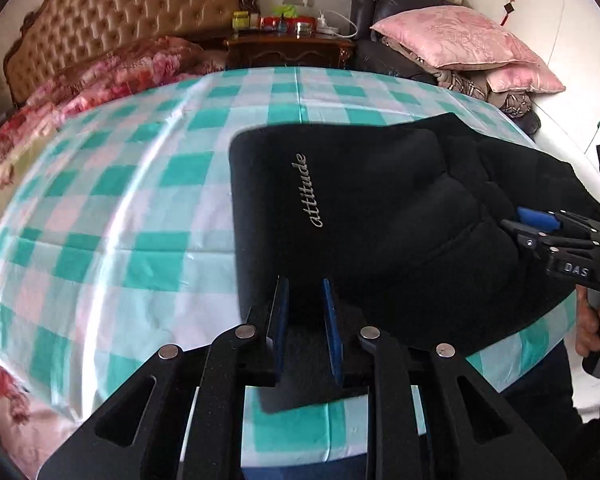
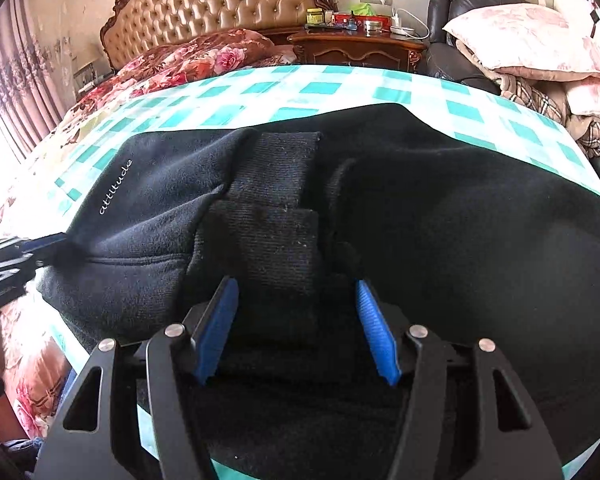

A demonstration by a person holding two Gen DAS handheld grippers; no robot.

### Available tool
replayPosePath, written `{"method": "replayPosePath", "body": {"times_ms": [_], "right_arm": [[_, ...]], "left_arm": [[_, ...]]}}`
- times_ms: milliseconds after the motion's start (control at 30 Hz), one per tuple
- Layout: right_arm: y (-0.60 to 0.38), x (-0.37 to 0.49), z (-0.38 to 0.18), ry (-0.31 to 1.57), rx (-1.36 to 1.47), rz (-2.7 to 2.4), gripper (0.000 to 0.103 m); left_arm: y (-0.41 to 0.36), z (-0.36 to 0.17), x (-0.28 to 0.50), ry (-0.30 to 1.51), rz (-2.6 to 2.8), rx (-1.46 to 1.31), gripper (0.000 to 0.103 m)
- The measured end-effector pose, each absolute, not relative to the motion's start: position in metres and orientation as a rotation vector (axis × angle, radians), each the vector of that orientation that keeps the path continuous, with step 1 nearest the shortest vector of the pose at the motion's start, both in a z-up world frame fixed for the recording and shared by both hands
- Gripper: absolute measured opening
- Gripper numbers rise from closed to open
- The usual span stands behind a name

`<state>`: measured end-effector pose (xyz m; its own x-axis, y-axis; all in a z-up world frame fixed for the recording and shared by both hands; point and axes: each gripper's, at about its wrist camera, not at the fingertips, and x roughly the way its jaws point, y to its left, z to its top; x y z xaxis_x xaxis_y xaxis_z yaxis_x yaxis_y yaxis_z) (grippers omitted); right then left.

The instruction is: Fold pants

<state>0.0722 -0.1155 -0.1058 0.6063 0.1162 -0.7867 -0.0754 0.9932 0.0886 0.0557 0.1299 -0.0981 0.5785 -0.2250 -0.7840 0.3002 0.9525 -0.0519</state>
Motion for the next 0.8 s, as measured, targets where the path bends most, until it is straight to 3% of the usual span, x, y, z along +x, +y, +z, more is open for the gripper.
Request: {"method": "replayPosePath", "body": {"times_ms": [67, 267, 367, 433, 533, 600, 667, 700, 800], "right_arm": [[-0.115, 0.072, -0.105, 0.914, 0.04, 0.104, 0.06], [-0.115, 0.077, -0.086, 0.92, 0.016, 0.057, 0.061], [-0.118, 0.091, -0.06, 0.862, 0.065, 0.089, 0.062], [-0.113, 0.109, -0.045, 0.836, 0.063, 0.1, 0.062], [-0.1, 0.139, -0.045, 0.847, 0.009, 0.112, 0.061], [-0.095, 0.161, -0.06, 0.901, -0.033, 0.088, 0.055], [-0.099, 0.177, -0.086, 0.969, -0.066, 0.025, 0.051], [-0.103, 0.177, -0.093, 0.953, -0.038, 0.033, 0.056], [-0.108, 0.174, -0.099, 0.935, -0.021, 0.027, 0.062]], "left_arm": [[0.128, -0.089, 0.052, 0.863, -0.309, 0.112, 0.028], [0.126, -0.103, 0.055, 0.893, -0.325, 0.068, 0.029], [0.122, -0.103, 0.053, 0.888, -0.355, 0.063, 0.047], [0.116, -0.103, 0.05, 0.884, -0.403, 0.07, 0.069], [0.107, -0.1, 0.044, 0.853, -0.39, 0.098, 0.073], [0.106, -0.097, 0.042, 0.831, -0.32, 0.103, 0.074], [0.108, -0.086, 0.033, 0.726, -0.283, 0.107, 0.081], [0.11, -0.081, 0.03, 0.674, -0.287, 0.107, 0.088], [0.109, -0.073, 0.03, 0.605, -0.257, 0.147, 0.088]]}}
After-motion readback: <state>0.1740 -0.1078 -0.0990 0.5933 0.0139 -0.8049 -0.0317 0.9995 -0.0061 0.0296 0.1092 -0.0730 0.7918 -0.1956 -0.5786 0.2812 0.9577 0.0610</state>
